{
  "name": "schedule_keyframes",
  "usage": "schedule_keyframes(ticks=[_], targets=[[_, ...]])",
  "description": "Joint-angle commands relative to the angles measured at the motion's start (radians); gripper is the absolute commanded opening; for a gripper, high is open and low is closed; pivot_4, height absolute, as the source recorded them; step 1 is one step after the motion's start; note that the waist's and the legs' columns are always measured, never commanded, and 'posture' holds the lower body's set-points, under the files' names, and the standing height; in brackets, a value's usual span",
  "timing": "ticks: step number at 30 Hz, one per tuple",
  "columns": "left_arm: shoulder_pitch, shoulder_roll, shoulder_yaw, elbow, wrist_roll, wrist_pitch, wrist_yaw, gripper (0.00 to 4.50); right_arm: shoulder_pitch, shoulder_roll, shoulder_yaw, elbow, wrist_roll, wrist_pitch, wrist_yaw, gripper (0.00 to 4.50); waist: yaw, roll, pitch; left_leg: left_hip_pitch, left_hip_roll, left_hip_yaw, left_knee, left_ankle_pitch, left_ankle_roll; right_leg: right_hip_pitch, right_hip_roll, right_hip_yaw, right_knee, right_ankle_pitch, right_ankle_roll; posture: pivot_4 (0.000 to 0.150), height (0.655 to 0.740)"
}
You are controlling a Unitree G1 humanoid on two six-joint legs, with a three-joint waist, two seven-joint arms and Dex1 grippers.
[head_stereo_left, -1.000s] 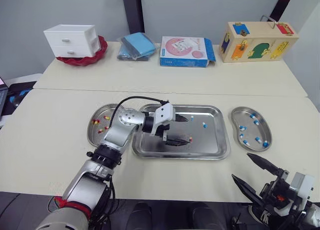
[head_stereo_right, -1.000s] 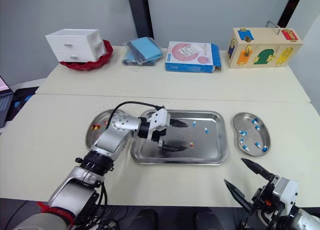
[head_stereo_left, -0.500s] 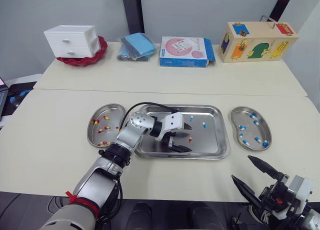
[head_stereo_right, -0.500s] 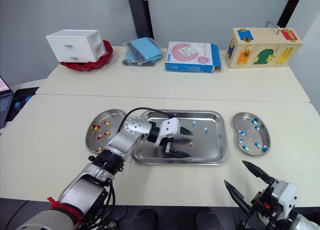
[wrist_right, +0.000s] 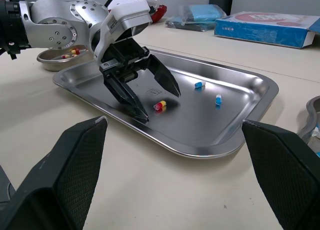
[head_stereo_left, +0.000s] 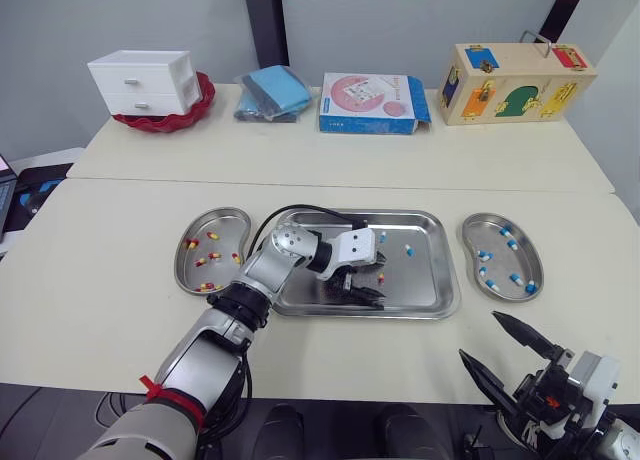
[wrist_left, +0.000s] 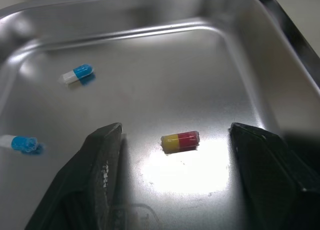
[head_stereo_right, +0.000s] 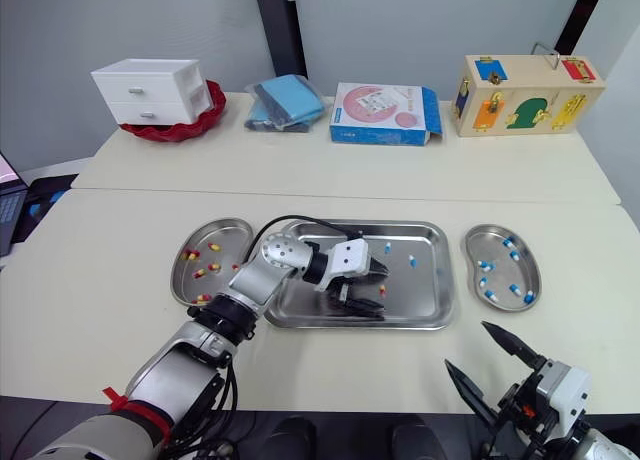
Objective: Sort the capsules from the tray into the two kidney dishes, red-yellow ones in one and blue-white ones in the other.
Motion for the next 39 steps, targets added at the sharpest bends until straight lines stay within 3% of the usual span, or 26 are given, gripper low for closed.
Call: schedule_keyframes(ticks=[1,7,17,25,35,39], targets=[[-0.019,-0.01,-0.004,0.004,0.008,-0.017,0.004,2.42,0.006,0.001,0.001,-0.032,0.009,-0.024,-0.008,4.5,0.0,0.0,0.0,0.0,0.0,0.0,0.0,0.0,0.0,0.0,0.0,0.0,0.0,0.0,0.0,0.15,0.74],[-0.013,-0.008,-0.001,-0.001,0.012,-0.014,-0.001,0.44,0.006,-0.001,0.003,-0.031,0.005,-0.025,-0.015,4.5,0.0,0.0,0.0,0.0,0.0,0.0,0.0,0.0,0.0,0.0,0.0,0.0,0.0,0.0,0.0,0.15,0.74],[0.004,0.003,0.01,-0.044,-0.01,0.009,-0.02,0.41,0.003,-0.006,0.007,-0.03,0.005,-0.027,-0.01,4.5,0.0,0.0,0.0,0.0,0.0,0.0,0.0,0.0,0.0,0.0,0.0,0.0,0.0,0.0,0.0,0.15,0.74],[0.058,0.083,0.102,-0.25,-0.091,0.155,-0.001,0.41,0.004,-0.086,0.051,-0.028,-0.008,-0.055,0.095,4.5,-0.001,0.0,0.0,0.0,0.0,0.0,0.0,0.0,0.0,0.0,0.0,0.0,0.0,0.0,0.0,0.15,0.74],[0.249,0.261,0.325,-0.591,-0.183,0.429,0.178,0.41,-0.116,-0.171,0.09,0.026,0.054,-0.041,0.208,4.5,0.0,0.0,0.0,0.001,0.001,-0.001,0.001,0.0,0.0,0.001,0.0,0.0,0.0,0.0,0.0,0.15,0.74],[0.369,0.352,0.513,-0.739,-0.223,0.576,0.296,0.41,-0.191,-0.193,0.111,0.079,0.069,-0.015,0.252,4.5,0.003,0.0,0.0,0.0,0.001,-0.001,0.002,0.0,0.0,0.002,-0.001,-0.001,0.0,0.0,0.0,0.15,0.74]])
